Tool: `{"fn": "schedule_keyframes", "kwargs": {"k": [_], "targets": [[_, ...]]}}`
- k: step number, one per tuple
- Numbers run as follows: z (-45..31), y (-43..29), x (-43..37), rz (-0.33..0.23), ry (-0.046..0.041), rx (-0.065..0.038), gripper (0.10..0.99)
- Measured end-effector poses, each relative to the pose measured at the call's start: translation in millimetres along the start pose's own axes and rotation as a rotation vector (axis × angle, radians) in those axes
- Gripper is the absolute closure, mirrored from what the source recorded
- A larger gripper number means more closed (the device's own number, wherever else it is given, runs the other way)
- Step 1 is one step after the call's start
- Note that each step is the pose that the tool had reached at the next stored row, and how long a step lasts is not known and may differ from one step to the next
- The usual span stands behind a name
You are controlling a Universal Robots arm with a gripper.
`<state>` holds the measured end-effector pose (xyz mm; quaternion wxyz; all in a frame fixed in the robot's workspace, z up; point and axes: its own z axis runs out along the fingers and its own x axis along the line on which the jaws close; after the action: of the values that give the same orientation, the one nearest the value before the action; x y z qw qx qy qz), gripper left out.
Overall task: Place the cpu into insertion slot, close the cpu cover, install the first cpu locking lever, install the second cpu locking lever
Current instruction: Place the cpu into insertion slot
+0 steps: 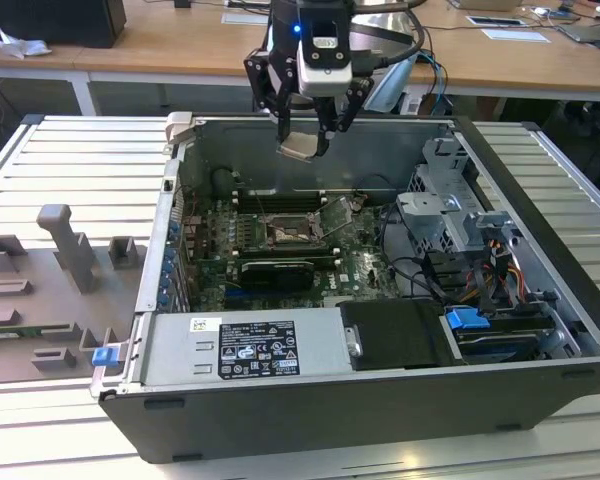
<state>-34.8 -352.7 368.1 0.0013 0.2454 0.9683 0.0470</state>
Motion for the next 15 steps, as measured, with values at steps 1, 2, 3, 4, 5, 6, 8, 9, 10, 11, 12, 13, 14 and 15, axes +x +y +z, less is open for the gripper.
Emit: {"fn": "schedule_keyframes", "kwargs": {"k": [1,2,3,4,5,6,8,9,10,11,12,13,14,15], "targets": [[0.2,-0.1,0.0,0.008,-0.0017,0.001,0.549],[0.3,-0.1,0.0,0.017,-0.0028,0.001,0.549],[1.0,-0.1,0.0,0.044,-0.0052,0.0,0.549],[1.9,-0.2,0.0,0.077,-0.0082,-0.001,0.549],[2.7,-0.2,-0.1,0.09,-0.0094,-0.001,0.549],[3.2,-0.2,-0.2,0.101,-0.0104,-0.001,0.549],[4.4,-0.1,0.0,0.121,-0.0123,-0.002,0.549],[4.8,0.1,0.0,0.128,-0.0129,-0.002,0.549],[5.1,0.1,0.0,0.134,-0.0134,-0.002,0.549],[5.4,0.1,-0.1,0.139,-0.0139,-0.002,0.549],[5.7,0.1,-0.1,0.143,-0.0143,-0.002,0.549],[5.9,0.0,0.0,0.147,-0.0147,-0.002,0.549],[5.9,0.0,0.0,0.151,-0.015,-0.002,0.549],[6.1,0.0,-0.1,0.156,-0.0154,-0.002,0.549]]}}
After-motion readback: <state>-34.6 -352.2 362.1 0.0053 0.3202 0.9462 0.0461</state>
